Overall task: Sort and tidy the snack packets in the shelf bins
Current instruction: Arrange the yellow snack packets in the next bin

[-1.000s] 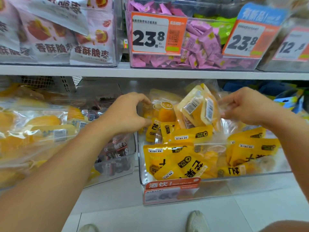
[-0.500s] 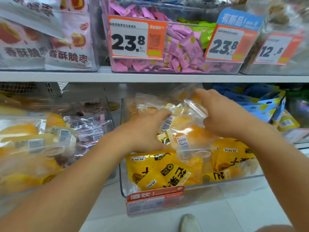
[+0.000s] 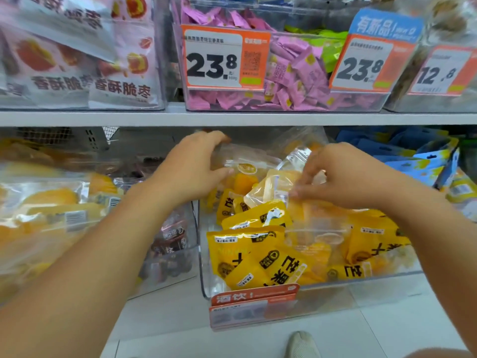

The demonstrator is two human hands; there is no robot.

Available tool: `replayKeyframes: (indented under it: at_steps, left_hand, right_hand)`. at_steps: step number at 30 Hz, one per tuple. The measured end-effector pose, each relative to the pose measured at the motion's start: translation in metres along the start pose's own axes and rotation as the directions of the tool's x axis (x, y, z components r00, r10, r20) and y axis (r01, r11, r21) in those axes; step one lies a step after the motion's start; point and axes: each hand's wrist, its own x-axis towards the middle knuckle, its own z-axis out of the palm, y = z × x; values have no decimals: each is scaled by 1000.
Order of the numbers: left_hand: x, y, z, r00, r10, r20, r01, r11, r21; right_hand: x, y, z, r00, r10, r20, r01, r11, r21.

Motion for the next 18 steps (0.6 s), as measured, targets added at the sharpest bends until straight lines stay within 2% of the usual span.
replayKeyframes:
  at_steps: [2,4,6,9,12,14,18]
  left_hand:
    - [9,1,11,1000,7,27,-7,1000,-14]
    - [15,3,23,998,13,69,-12,1000,-16]
    - [21,6,32,999,12,51,-11,1000,-28]
    - [27,3,33,998,-56,-13,54,996,-72]
    - [25,-9,25,992,-123,-2,123,992,-32]
    - [22,-16,17,988,-153,18,153,988,-22]
    - [20,-22,14,987,-158,34,160,986,-53]
  right_hand:
    - [10,-15,13,978,-131,-163,150,983,108]
    - [26,-32,28,958,-244,-149,261,960,101]
    - [42,-42,39,962,-259,-89,264,963,50]
    - [57,-41,48,985,-153,-74,149,987,-60]
    - [59,-27,44,995,99,4,-97,980,-173]
    - [60,-20,38,980,201,2,-199,971,-135]
    - [66,-20,37,965,260,35,-262,962,76]
